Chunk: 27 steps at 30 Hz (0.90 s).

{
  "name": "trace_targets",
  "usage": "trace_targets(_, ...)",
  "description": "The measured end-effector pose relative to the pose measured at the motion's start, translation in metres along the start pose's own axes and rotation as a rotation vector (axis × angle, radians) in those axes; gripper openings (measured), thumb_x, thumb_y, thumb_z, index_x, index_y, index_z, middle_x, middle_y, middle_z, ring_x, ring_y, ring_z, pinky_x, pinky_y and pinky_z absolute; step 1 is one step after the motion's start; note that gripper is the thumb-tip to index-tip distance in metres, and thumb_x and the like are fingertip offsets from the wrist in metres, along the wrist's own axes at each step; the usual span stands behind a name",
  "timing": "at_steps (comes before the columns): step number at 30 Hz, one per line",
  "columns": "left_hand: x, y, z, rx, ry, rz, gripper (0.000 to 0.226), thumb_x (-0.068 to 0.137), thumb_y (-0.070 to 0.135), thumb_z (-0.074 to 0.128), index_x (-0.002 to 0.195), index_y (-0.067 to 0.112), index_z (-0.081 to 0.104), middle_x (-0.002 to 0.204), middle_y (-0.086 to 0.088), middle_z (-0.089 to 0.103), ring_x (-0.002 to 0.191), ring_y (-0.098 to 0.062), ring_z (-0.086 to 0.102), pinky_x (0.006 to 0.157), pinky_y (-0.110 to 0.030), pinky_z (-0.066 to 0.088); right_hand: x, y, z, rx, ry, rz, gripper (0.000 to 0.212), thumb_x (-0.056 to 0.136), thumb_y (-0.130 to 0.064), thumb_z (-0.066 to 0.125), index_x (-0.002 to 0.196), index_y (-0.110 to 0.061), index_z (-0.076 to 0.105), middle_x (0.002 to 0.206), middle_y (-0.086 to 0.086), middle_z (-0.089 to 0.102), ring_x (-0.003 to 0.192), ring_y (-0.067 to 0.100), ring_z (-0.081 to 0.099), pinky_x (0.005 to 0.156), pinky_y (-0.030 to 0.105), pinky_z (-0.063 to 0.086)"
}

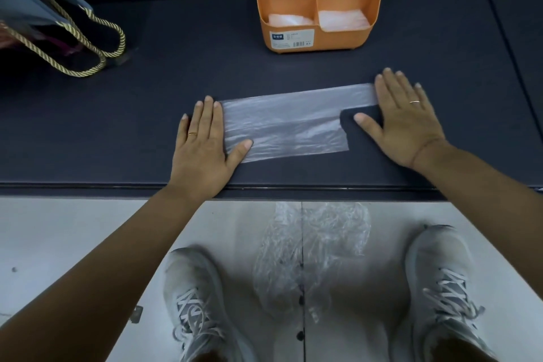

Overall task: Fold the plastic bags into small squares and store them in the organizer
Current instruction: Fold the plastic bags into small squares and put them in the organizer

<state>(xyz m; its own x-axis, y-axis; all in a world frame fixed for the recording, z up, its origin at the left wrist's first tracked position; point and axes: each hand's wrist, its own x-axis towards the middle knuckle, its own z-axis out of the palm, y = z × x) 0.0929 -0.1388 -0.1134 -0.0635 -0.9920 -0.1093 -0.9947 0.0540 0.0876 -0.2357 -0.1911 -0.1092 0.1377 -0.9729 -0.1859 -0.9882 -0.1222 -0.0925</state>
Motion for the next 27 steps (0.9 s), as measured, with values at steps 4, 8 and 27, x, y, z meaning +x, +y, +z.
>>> trace_targets(4, -0.003, 0.001, -0.003, -0.017, 0.065, 0.072, 0.093, 0.09, 0.07, 0.011, 0.155, 0.004, 0.009, 0.164, -0.013, 0.003, 0.152, -0.025, -0.003, 0.12, -0.037, -0.01, -0.022, -0.008, -0.003, 0.201, 0.196, 0.02, 0.089, 0.085, -0.068, 0.021, 0.149, -0.007, 0.029, 0.156, 0.014, 0.025, 0.144, 0.03, 0.02, 0.117, 0.044, 0.013)
trace_targets(8, -0.01, 0.025, -0.004, -0.093, 0.06, 0.301, 0.084, 0.094, 0.064, 0.024, 0.155, 0.007, 0.016, 0.163, -0.008, 0.01, 0.151, -0.019, 0.0, 0.122, -0.034, -0.007, -0.051, -0.045, 0.0, 0.433, 0.274, 0.039, 0.048, 0.08, -0.058, 0.06, 0.106, -0.018, 0.061, 0.11, 0.001, 0.047, 0.11, 0.024, 0.043, 0.088, 0.029, 0.023)
trace_targets(27, -0.004, 0.054, 0.012, -0.183, 0.231, 0.325, 0.044, 0.092, 0.005, 0.049, 0.135, -0.004, 0.053, 0.141, -0.019, 0.053, 0.131, -0.035, 0.051, 0.114, -0.04, 0.029, -0.042, -0.058, -0.028, 0.739, 0.209, 0.158, 0.018, 0.079, -0.035, 0.074, 0.091, -0.026, 0.063, 0.107, -0.007, 0.055, 0.104, 0.013, 0.054, 0.101, 0.033, 0.039)
